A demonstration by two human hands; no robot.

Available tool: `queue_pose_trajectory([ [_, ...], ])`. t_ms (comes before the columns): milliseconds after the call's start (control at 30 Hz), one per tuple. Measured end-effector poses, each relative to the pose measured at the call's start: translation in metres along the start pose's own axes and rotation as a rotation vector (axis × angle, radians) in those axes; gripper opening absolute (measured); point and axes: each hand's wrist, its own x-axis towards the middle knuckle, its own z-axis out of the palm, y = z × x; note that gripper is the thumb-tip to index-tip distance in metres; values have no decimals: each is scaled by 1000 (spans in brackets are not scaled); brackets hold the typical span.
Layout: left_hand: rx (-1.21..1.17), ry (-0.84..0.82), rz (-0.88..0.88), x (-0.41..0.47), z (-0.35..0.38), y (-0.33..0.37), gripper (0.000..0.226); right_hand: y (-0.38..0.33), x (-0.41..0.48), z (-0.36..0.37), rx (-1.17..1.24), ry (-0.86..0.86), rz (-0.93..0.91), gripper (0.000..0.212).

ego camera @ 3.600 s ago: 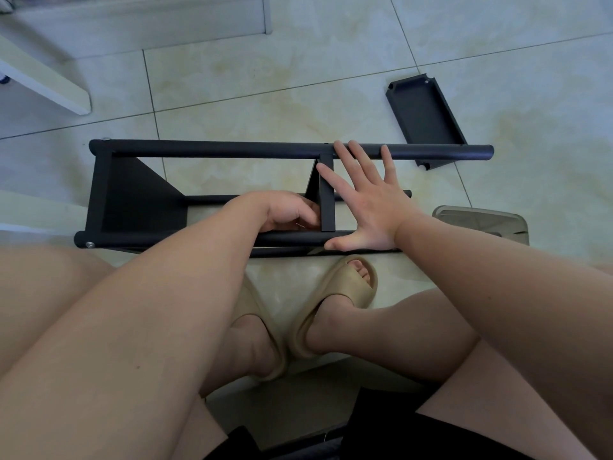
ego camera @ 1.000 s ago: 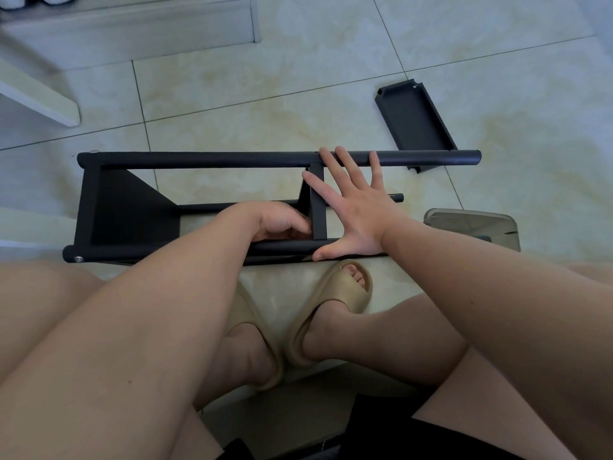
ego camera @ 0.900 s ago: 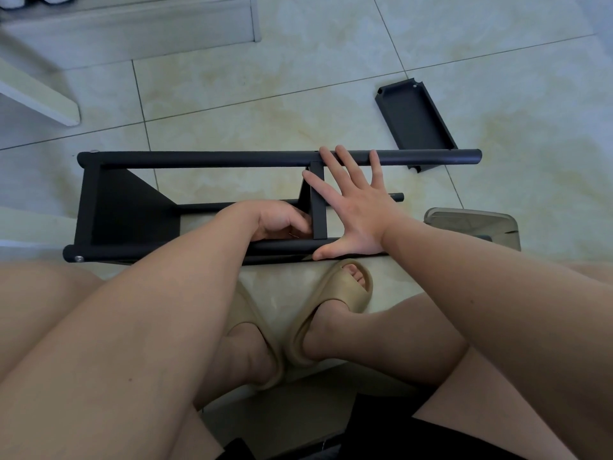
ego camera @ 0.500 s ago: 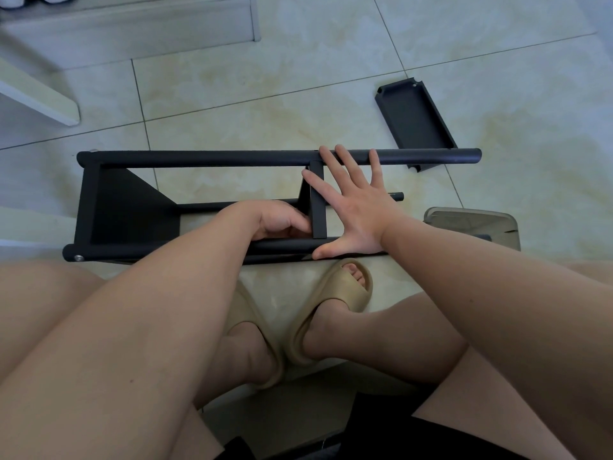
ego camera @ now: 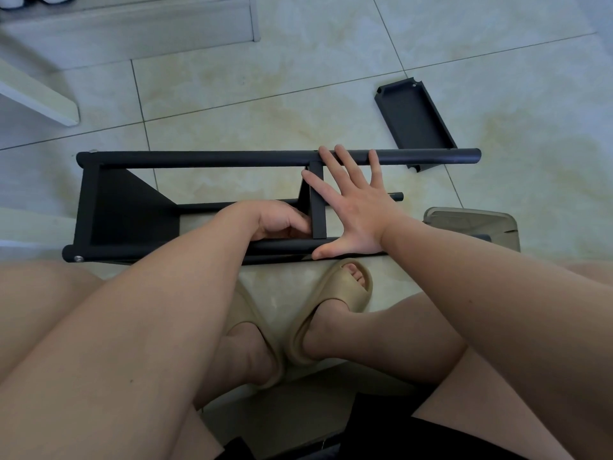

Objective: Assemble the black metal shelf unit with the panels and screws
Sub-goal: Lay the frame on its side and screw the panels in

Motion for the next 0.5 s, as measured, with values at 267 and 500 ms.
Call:
queue_pose_trajectory([
  [267, 40, 2, -86, -3, 2, 5, 17, 0, 1, 3, 3, 15, -1, 129],
  [500, 5, -32, -20, -2, 0, 2, 23, 1, 1, 4, 1, 21, -5, 129],
])
